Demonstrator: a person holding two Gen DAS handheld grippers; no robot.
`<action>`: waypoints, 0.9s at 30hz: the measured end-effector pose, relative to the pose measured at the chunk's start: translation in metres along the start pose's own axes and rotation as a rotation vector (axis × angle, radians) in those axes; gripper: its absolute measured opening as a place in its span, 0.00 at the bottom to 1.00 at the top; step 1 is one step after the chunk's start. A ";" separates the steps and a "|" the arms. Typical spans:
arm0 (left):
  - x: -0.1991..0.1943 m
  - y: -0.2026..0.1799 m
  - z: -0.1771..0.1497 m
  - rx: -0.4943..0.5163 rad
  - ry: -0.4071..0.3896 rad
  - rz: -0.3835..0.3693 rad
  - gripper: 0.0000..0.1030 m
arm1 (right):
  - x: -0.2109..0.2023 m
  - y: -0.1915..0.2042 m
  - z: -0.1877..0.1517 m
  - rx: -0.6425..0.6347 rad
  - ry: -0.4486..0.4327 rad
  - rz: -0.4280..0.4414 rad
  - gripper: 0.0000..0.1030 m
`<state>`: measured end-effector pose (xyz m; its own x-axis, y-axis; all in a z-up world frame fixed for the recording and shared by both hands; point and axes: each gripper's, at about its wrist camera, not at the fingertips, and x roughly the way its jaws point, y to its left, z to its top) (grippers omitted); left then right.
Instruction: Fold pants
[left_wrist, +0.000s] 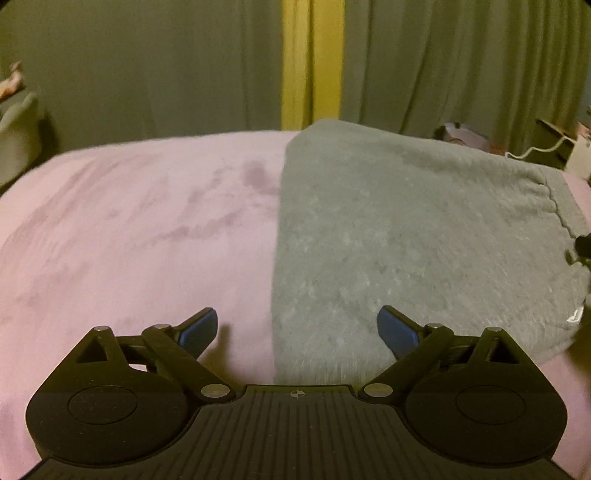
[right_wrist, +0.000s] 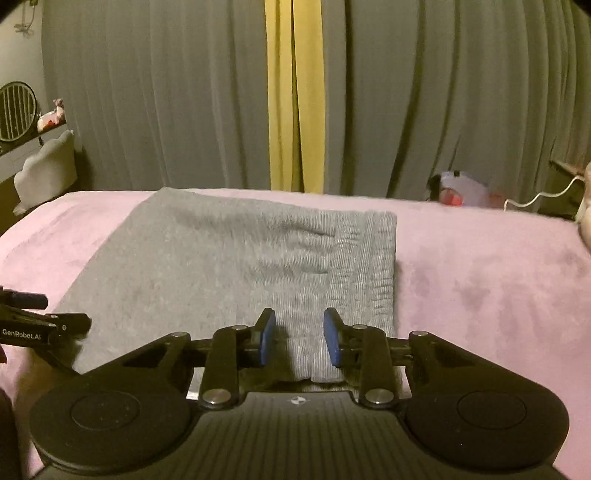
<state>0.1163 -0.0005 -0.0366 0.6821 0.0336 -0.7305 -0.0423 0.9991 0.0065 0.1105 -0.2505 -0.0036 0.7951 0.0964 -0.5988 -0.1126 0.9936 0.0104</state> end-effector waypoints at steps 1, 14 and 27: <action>-0.002 0.002 -0.002 -0.021 0.002 -0.005 0.95 | -0.007 0.004 0.002 0.015 -0.019 0.005 0.28; -0.021 -0.008 -0.017 -0.035 0.021 -0.026 0.98 | 0.008 0.054 -0.036 -0.152 0.132 0.068 0.27; -0.033 -0.003 -0.028 -0.105 0.069 -0.008 0.98 | -0.027 0.041 -0.049 0.004 0.161 0.002 0.53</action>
<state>0.0734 -0.0052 -0.0322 0.6308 0.0197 -0.7757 -0.1155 0.9909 -0.0687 0.0551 -0.2153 -0.0263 0.6891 0.0881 -0.7192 -0.1114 0.9937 0.0150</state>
